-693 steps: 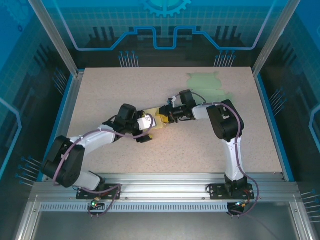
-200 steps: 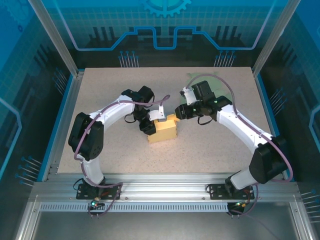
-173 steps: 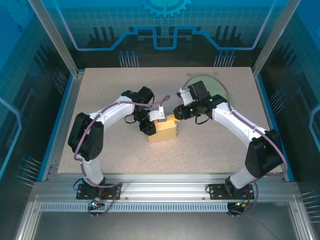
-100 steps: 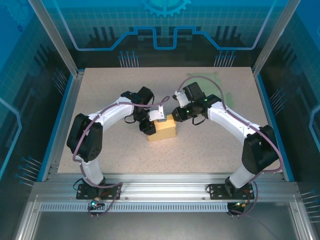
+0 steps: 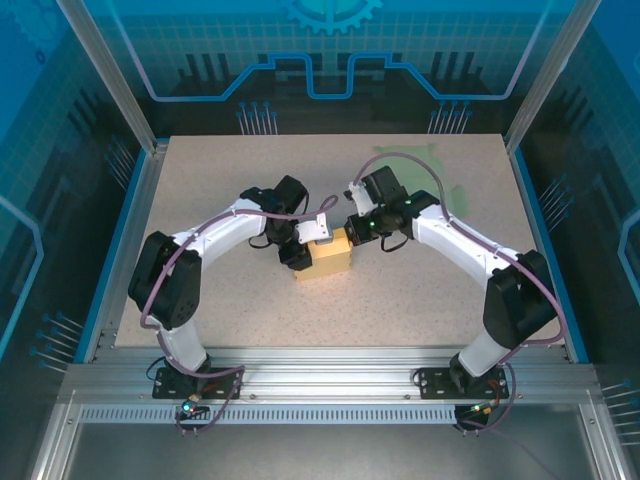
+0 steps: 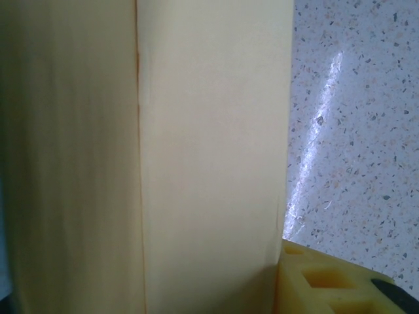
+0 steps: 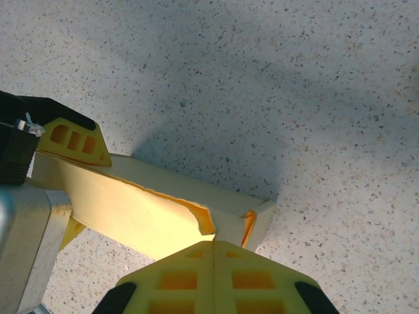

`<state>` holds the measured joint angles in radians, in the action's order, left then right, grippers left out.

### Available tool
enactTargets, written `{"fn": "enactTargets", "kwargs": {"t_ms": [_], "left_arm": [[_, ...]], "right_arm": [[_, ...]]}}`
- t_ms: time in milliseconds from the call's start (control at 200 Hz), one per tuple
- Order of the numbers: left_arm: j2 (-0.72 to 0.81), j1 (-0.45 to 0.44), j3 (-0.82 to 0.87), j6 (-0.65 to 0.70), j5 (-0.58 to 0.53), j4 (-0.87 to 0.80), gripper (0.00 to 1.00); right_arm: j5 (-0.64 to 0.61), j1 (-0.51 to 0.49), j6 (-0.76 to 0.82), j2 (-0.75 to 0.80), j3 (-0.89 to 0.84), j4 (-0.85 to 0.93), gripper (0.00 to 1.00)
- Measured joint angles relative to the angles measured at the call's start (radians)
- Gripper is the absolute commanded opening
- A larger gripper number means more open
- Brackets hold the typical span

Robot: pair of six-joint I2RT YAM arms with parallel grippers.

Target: Fold the paper box

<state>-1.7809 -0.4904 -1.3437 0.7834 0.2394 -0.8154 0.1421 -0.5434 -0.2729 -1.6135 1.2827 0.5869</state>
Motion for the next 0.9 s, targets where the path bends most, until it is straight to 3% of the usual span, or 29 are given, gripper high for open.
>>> {"fn": "enactTargets", "kwargs": {"t_ms": [405,900], "left_arm": [[0.000,-0.005,0.006,-0.024,-0.026,0.025,0.44],[0.002,-0.005,0.006,-0.023,-0.045,0.045,0.44]], "right_arm": [[-0.108,-0.057,-0.086,0.008,-0.056,-0.115,0.00],[-0.113,-0.038,-0.071,0.057,-0.147,-0.159,0.00]]}}
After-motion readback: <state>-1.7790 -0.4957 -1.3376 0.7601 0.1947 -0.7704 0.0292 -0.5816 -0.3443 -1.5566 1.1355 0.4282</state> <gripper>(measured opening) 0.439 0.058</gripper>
